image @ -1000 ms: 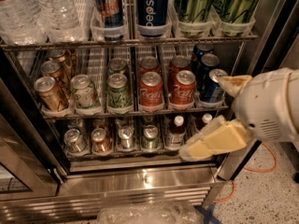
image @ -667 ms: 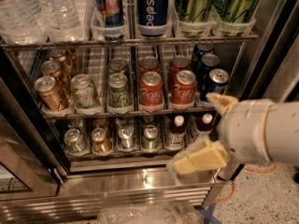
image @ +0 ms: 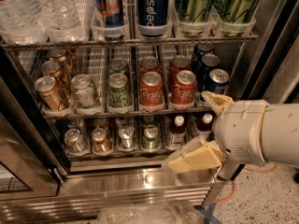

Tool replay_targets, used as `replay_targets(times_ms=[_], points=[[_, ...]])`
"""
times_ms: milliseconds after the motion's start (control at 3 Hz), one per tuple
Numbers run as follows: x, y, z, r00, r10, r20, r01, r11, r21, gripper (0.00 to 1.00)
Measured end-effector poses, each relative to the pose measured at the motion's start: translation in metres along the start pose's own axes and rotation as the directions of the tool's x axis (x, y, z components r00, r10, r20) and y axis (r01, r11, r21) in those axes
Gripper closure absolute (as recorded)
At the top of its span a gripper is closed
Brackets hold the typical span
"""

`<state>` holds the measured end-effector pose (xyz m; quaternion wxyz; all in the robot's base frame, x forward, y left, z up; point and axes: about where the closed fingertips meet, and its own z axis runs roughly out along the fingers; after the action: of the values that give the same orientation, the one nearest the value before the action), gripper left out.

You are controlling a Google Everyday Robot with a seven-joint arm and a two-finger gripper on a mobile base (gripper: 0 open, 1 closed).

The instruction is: Pick blue plastic bottle from bottom shelf of fridge

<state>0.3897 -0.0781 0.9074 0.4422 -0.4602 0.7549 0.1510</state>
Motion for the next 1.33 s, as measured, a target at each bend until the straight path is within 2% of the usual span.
replay_targets(times_ms=[333,667,1000,1333], points=[[-0.001,0.000,0.001,1.000,0.019,0.025,-0.018,0.9998,-0.012,0.00],[0.016,0.011,0.018,0.997,0.053,0.060,-0.055,0.9982,0.024,0.00],[0.057,0.026,0.046,0.993,0.100,0.061,-0.106,0.9875,0.116,0.00],[0.091,0.013,0.063,0.977,0.186,0.107,-0.206,0.9531,0.222,0.00]])
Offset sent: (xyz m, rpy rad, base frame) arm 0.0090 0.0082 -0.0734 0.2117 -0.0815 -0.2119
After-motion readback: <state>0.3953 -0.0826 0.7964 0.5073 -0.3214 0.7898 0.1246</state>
